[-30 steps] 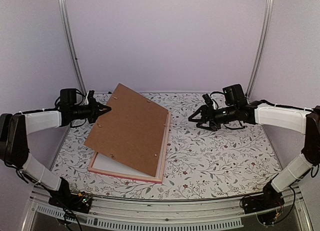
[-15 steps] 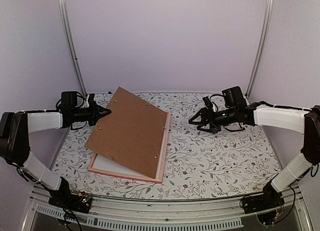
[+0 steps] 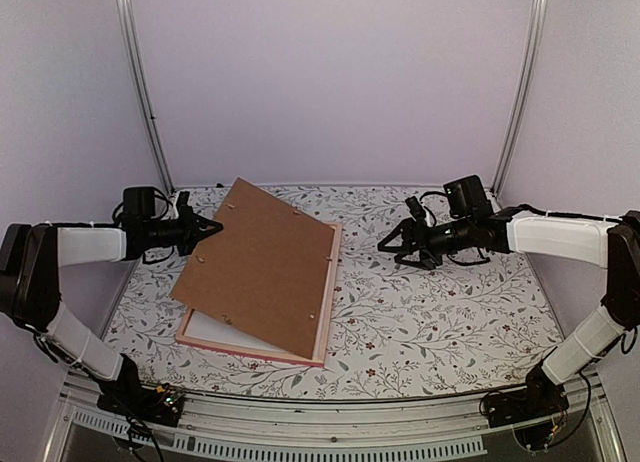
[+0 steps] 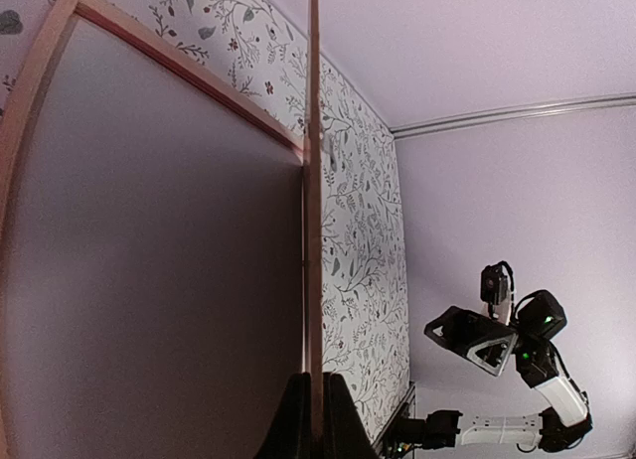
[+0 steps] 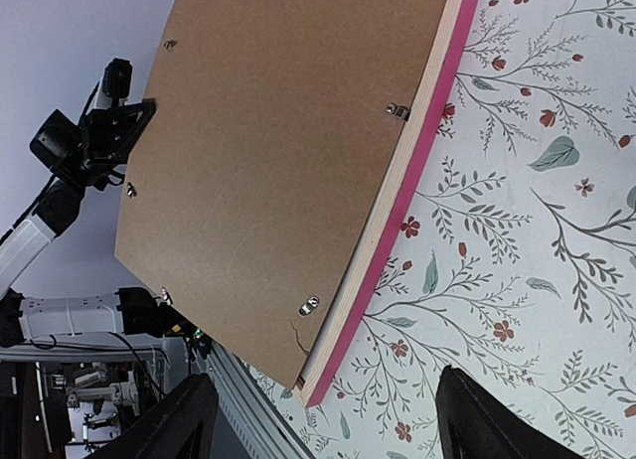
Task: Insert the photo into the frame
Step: Move the frame body to the center of the board.
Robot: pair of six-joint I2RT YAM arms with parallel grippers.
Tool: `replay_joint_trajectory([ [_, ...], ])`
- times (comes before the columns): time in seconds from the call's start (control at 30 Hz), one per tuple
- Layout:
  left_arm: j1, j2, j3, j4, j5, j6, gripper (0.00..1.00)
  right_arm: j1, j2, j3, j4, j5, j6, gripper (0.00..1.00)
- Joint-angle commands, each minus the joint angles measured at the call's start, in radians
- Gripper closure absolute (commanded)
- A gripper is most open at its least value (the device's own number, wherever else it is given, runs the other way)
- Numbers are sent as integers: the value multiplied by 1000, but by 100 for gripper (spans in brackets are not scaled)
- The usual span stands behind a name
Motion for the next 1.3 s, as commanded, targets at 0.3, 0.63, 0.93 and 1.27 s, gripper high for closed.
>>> replay_joint_trajectory([
  [0.3, 9, 31, -16, 129, 41, -43, 100, -5, 7, -16, 4, 15, -13, 21],
  [0.63, 10, 30, -21, 132, 23, -46, 100, -5, 16, -16, 7, 13, -15, 21],
  [0.93, 10, 16, -26, 139, 20, -50, 100, -5, 28, -19, 16, 8, -13, 21],
  [1.27, 15, 0, -6, 120, 14, -48, 100, -5, 43, -14, 20, 2, -15, 21],
])
